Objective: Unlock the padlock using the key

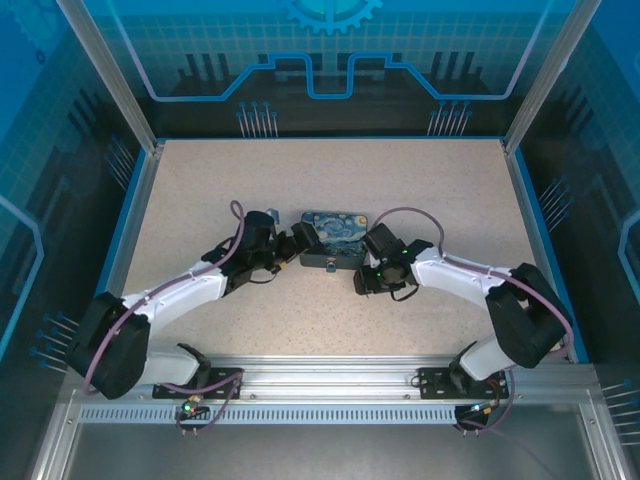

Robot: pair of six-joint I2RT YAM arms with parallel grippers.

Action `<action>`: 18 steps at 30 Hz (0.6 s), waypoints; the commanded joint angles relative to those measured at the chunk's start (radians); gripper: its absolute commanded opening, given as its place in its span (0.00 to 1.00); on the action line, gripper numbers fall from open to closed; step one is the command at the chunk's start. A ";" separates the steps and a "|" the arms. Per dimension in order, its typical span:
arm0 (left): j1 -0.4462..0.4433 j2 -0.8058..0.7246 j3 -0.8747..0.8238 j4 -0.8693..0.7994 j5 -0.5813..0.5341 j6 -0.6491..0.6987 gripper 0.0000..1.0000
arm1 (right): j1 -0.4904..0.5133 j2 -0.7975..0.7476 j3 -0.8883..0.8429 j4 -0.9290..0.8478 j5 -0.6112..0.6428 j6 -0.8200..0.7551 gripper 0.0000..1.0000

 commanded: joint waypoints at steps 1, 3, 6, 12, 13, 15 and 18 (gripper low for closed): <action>0.020 -0.051 -0.026 -0.037 -0.017 -0.001 0.99 | 0.036 0.059 0.065 -0.038 0.039 -0.046 0.51; 0.029 -0.064 -0.033 -0.042 -0.017 -0.003 0.99 | 0.054 0.092 0.084 -0.044 0.054 -0.052 0.49; 0.039 -0.079 -0.044 -0.044 -0.016 -0.005 0.99 | 0.073 0.136 0.101 -0.058 0.086 -0.056 0.46; 0.049 -0.093 -0.056 -0.045 -0.013 -0.007 0.99 | 0.100 0.179 0.103 -0.073 0.145 -0.043 0.43; 0.050 -0.093 -0.057 -0.046 -0.013 -0.006 0.99 | 0.103 0.183 0.102 -0.075 0.152 -0.042 0.43; 0.052 -0.093 -0.056 -0.045 -0.011 -0.005 0.99 | 0.108 0.193 0.100 -0.077 0.159 -0.041 0.41; 0.055 -0.092 -0.055 -0.041 -0.011 -0.008 0.99 | 0.113 0.204 0.093 -0.074 0.173 -0.037 0.36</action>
